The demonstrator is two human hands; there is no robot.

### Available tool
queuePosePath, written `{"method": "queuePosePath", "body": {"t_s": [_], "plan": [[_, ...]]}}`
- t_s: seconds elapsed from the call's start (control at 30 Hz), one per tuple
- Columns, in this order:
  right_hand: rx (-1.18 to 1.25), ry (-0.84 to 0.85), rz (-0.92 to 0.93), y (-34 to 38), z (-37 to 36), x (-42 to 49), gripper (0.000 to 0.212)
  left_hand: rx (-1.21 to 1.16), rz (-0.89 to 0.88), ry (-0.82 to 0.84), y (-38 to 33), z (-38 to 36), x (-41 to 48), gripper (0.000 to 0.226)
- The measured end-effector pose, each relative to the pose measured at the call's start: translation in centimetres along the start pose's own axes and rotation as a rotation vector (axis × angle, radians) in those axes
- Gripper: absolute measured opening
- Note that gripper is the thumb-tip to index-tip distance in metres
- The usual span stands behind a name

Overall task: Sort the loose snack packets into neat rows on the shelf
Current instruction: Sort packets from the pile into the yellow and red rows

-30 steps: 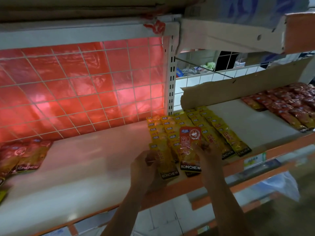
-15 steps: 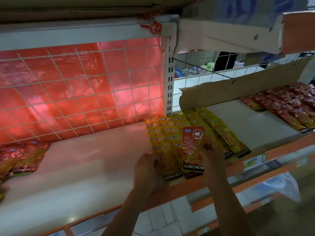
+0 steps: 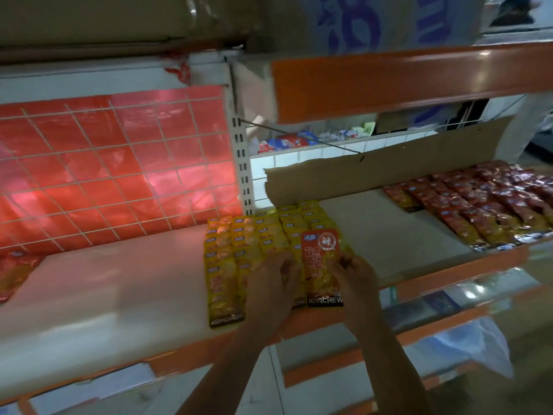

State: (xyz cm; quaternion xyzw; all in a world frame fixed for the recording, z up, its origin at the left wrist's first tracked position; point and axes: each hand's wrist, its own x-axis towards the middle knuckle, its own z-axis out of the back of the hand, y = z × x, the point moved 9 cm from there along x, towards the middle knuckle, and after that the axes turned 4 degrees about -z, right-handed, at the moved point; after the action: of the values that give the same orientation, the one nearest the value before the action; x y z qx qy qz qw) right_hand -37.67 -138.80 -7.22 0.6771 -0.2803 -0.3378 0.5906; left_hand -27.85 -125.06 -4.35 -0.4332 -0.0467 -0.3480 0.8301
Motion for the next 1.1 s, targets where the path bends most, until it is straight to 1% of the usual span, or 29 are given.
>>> {"method": "queuePosePath", "body": {"t_s": [0.13, 0.27, 0.33, 0.4, 0.47, 0.57, 0.67, 0.7, 0.73, 0.83, 0.87, 0.93, 1.0, 1.1], "plan": [[-0.041, -0.004, 0.036, 1.5, 6.0, 1.6, 0.005, -0.158, 0.107, 0.089, -4.2, -6.2, 0.6, 0.019], [-0.039, 0.002, 0.071, 2.9, 11.6, 3.4, 0.009, -0.44, 0.292, 0.204, -7.2, -12.7, 1.0, 0.007], [-0.054, 0.009, 0.073, 3.4, 13.8, 4.4, 0.013, -0.555, 0.344, 0.251, -8.9, -15.3, 1.3, 0.011], [-0.06, 0.004, 0.071, 3.8, 15.8, 5.7, 0.019, -0.579, 0.364, 0.28, -10.4, -17.0, 1.9, 0.014], [-0.077, -0.017, 0.066, 3.9, 17.5, 7.2, 0.019, -0.607, 0.399, 0.284, -11.2, -18.6, 2.8, 0.014], [-0.181, -0.058, 0.068, 3.9, 19.5, 10.1, 0.006, -0.568, 0.373, 0.301, -12.1, -21.1, 4.8, 0.01], [-0.297, -0.143, 0.112, 4.4, 21.6, 13.2, 0.024, -0.577, 0.366, 0.267, -11.7, -23.5, 7.6, 0.006], [-0.372, -0.169, 0.136, 4.8, 22.3, 14.2, 0.029, -0.547, 0.363, 0.263, -11.3, -24.2, 8.7, 0.008], [-0.45, -0.186, 0.149, 5.2, 22.9, 15.1, 0.03, -0.52, 0.371, 0.267, -11.0, -25.1, 9.9, 0.012], [-0.613, -0.234, 0.178, 6.0, 24.4, 17.8, 0.015, -0.428, 0.419, 0.267, -9.4, -27.4, 12.8, 0.013], [-0.635, -0.249, 0.19, 6.3, 24.7, 18.5, 0.016, -0.397, 0.436, 0.262, -8.7, -28.2, 13.5, 0.016], [-0.676, -0.266, 0.234, 7.0, 24.8, 19.5, 0.023, -0.329, 0.441, 0.246, -7.9, -29.5, 14.8, 0.026], [-0.72, -0.269, 0.309, 8.1, 24.3, 19.7, 0.028, -0.276, 0.444, 0.225, -7.5, -30.1, 15.6, 0.029], [-0.722, -0.222, 0.349, 8.4, 24.1, 21.1, 0.017, -0.233, 0.458, 0.2, -7.2, -30.9, 16.7, 0.028]]}}
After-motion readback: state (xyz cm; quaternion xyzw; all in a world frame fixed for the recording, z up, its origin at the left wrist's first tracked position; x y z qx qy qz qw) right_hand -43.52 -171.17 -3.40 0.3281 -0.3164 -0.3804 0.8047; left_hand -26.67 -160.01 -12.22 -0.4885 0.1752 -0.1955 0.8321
